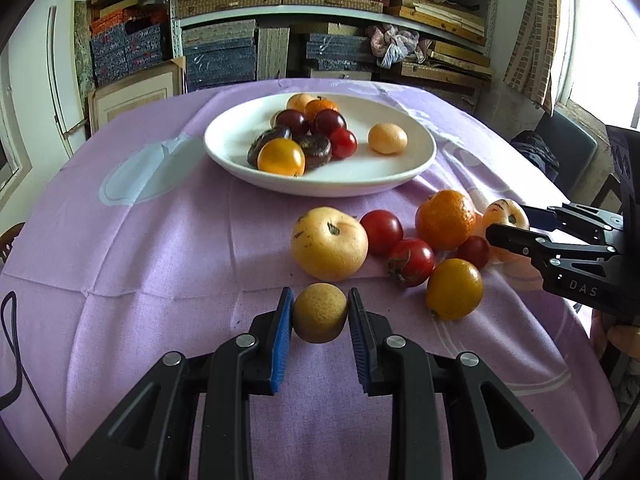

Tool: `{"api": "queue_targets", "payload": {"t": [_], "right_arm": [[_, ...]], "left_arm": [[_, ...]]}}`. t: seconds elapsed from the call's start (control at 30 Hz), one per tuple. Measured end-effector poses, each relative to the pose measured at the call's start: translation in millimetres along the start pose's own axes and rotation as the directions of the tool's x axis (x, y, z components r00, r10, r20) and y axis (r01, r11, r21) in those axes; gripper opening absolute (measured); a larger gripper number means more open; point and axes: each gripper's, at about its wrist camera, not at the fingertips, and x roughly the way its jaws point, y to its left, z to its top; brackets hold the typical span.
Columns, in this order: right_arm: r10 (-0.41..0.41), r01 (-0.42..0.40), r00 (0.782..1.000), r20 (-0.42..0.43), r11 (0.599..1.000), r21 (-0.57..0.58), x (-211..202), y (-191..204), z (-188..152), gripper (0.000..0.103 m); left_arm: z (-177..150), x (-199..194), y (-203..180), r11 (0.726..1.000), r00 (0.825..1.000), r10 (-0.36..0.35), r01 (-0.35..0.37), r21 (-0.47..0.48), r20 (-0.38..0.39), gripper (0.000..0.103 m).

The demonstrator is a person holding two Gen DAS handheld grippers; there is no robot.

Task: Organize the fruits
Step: 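Grasp the striped pale yellow fruit with the right tool while the left tool holds the tan fruit, then carry the tan and striped fruits over the white plate and open both tools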

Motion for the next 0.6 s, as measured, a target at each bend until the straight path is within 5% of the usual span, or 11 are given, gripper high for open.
{"api": "queue_targets", "payload": {"t": [0.37,0.6], "right_arm": [[0.005,-0.011,0.994,0.11,0.999,0.047,-27,-8,0,0.044],[0.049,-0.066,0.984,0.169,0.993,0.095,-56,-11,23,0.044]], "left_arm": [[7,-15,8,0.999,0.998,0.004,-0.001,-0.034,0.07,0.027],[38,-35,23,0.998,0.993,0.029,-0.021,-0.065,0.116,0.027]]}}
